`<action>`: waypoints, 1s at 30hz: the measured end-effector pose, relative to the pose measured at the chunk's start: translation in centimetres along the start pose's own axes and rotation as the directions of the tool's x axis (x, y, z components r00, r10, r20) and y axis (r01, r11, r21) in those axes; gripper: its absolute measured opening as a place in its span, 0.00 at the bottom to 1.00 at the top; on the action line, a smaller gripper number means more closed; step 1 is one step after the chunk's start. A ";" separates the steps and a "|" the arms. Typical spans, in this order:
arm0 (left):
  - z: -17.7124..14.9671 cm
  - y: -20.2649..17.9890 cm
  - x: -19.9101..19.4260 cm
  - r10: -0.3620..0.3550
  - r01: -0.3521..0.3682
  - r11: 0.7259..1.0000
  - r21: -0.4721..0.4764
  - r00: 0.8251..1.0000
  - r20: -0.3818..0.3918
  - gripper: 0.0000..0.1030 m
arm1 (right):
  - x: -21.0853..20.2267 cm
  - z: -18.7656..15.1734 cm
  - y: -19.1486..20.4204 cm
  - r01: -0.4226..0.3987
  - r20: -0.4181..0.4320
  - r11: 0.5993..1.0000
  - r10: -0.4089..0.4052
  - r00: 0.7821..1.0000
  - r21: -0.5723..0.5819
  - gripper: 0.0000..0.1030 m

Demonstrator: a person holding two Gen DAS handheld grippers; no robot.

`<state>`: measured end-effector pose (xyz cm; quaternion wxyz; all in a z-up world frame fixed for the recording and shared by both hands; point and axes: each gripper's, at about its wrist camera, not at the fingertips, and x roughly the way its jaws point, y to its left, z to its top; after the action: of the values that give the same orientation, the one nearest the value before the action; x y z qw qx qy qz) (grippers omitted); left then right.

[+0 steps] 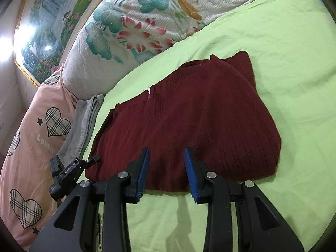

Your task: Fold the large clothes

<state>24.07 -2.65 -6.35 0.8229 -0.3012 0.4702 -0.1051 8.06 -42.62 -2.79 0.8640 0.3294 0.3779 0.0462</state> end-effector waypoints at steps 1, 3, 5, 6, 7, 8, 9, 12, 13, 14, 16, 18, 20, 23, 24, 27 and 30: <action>0.0 -0.1 0.0 0.000 0.000 1.000 0.000 1.000 -0.001 0.74 | 0.3 0.2 0.1 -0.003 -0.007 1.000 0.003 1.000 -0.003 0.34; 0.1 -0.1 -0.1 0.000 0.000 1.000 -0.003 1.000 -0.003 0.74 | 0.8 0.6 0.4 -0.010 -0.014 1.000 0.009 1.000 -0.010 0.34; 0.2 -0.2 -0.2 0.004 -0.004 1.000 -0.006 1.000 -0.011 0.74 | 1.8 1.3 1.0 -0.024 -0.026 0.999 0.024 0.999 -0.027 0.34; 0.3 -0.4 -0.1 0.008 -0.009 1.000 -0.010 1.000 -0.017 0.74 | 2.4 1.7 1.4 -0.032 -0.038 0.999 0.031 0.999 -0.039 0.34; 0.4 -0.4 -0.1 0.012 -0.012 1.000 -0.014 1.000 -0.022 0.74 | 3.1 2.2 1.9 -0.038 -0.056 0.998 0.035 0.998 -0.054 0.34; 0.4 -0.4 -0.1 0.015 -0.015 1.000 -0.015 1.000 -0.024 0.74 | 4.0 2.6 2.6 -0.047 -0.069 0.997 0.042 0.997 -0.069 0.34; 0.5 -0.5 0.0 0.019 -0.019 1.000 -0.016 0.999 -0.026 0.74 | 4.7 2.9 3.2 -0.053 -0.079 0.996 0.046 0.996 -0.079 0.34; 0.5 -0.7 0.2 0.028 -0.029 1.000 -0.007 0.999 -0.022 0.73 | 7.4 3.9 4.6 -0.066 -0.115 0.993 0.054 0.992 -0.101 0.30; 0.6 -0.7 0.2 0.030 -0.030 1.000 -0.003 0.999 -0.021 0.72 | 8.6 4.3 5.1 -0.063 -0.129 0.992 0.048 0.991 -0.108 0.24; 0.6 -0.7 0.3 0.029 -0.029 1.000 0.000 0.999 -0.021 0.72 | 9.4 4.5 5.2 -0.061 -0.138 0.992 0.045 0.989 -0.111 0.22; 0.8 -0.7 0.4 0.025 -0.025 1.000 0.008 1.000 -0.019 0.71 | 11.3 4.9 5.5 -0.055 -0.154 0.993 0.038 0.987 -0.103 0.16; 0.9 -0.7 0.5 0.026 -0.026 0.999 0.021 1.000 -0.017 0.69 | 13.0 4.9 5.5 -0.050 -0.175 0.995 0.033 0.984 -0.089 0.15; 1.0 -0.6 0.6 0.028 -0.027 0.999 0.030 1.000 -0.014 0.65 | 15.0 4.4 5.3 -0.022 -0.221 0.996 0.002 0.975 -0.090 0.15; 1.1 -0.6 0.9 0.032 -0.032 0.999 0.044 0.999 -0.010 0.45 | 16.4 3.5 4.4 -0.027 -0.222 0.995 0.005 0.975 -0.097 0.11; 1.2 -0.7 1.1 0.021 -0.020 0.998 0.051 1.000 -0.016 0.32 | 16.4 3.5 4.1 -0.034 -0.225 0.997 0.016 0.974 -0.075 0.10; 1.5 -1.4 0.8 -0.002 0.002 0.997 0.078 1.000 -0.009 0.13 | 16.3 3.4 4.5 -0.014 -0.230 0.996 -0.007 0.973 -0.093 0.10; 1.5 -3.7 -0.8 -0.038 0.034 0.987 0.154 0.999 0.023 0.12 | 16.4 3.4 4.8 -0.002 -0.229 0.994 -0.022 0.973 -0.107 0.10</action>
<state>25.28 -4.66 -3.06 0.8478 -0.2465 0.4443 -0.1520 22.80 -35.28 -8.38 0.8309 0.2734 0.4742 0.0997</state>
